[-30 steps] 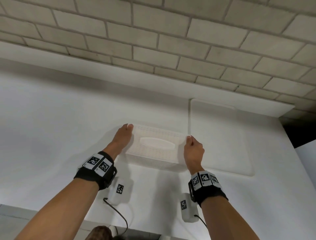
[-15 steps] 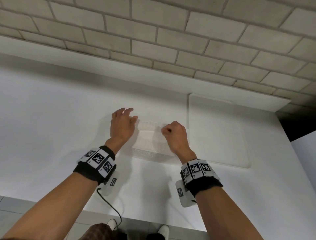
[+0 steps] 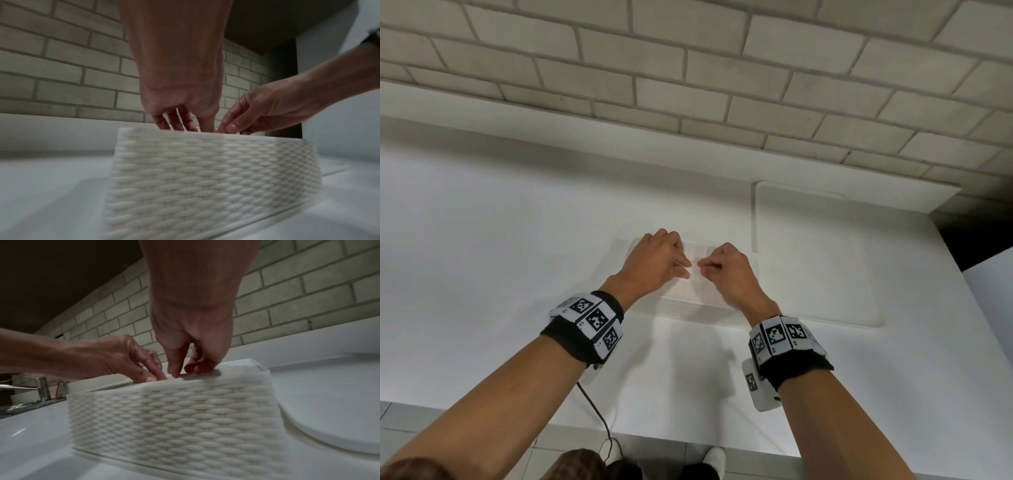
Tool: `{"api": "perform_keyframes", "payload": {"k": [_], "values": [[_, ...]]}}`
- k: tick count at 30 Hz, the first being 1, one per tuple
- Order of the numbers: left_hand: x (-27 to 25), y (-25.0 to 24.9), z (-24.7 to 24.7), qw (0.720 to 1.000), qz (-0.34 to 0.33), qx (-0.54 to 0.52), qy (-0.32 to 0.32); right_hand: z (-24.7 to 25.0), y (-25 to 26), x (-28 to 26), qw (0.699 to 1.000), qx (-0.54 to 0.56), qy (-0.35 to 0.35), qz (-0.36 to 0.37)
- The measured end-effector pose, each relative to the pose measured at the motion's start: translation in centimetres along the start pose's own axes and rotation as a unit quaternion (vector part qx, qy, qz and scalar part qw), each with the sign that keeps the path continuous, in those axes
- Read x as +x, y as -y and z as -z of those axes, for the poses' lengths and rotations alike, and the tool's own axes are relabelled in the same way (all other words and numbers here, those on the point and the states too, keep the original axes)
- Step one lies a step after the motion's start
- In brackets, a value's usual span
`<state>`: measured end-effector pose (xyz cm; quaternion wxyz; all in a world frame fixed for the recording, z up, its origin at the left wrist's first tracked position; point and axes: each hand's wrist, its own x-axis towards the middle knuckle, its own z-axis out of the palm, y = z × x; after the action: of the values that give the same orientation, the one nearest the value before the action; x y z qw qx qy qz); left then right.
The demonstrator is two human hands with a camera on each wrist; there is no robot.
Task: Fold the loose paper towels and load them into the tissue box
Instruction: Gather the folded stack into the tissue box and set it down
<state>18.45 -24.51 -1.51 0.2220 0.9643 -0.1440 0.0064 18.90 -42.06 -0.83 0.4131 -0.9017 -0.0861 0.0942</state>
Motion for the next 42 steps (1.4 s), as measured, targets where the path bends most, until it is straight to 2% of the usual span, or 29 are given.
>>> {"api": "perform_keyframes", "payload": {"k": [7,12,16,20,25,33,37,42], "values": [[-0.3,0.0,-1.3,0.999,-0.03,0.003,-0.041,-1.2,-0.4,-0.6,0.999,-0.033,-0.026,0.025],[-0.8,0.6,-1.7,0.995,-0.01,-0.081,-0.058,-1.4,-0.3,-0.5,0.999,-0.003,-0.033,0.024],[-0.7,0.4,-1.8,0.992,0.011,-0.112,-0.051,-2.0,-0.3,-0.4,0.998,-0.023,-0.052,0.033],[-0.9,0.6,-2.0,0.967,0.049,-0.24,-0.074,-3.0,-0.5,-0.6,0.993,-0.063,-0.085,0.058],[-1.0,0.4,-1.8,0.952,0.057,-0.289,-0.08,-3.4,-1.1,-0.9,0.99,0.046,-0.121,0.058],[-1.2,0.4,-1.8,0.967,0.033,-0.247,-0.059,-2.4,-1.2,-1.1,0.989,0.102,-0.089,0.067],[-1.0,0.3,-1.0,0.95,0.047,-0.304,-0.063,-2.6,-1.0,-1.0,0.987,0.12,-0.095,0.052],[-0.8,0.3,-1.3,0.955,0.053,-0.282,-0.07,-1.7,-0.3,-1.4,0.979,0.186,-0.082,0.03]]}}
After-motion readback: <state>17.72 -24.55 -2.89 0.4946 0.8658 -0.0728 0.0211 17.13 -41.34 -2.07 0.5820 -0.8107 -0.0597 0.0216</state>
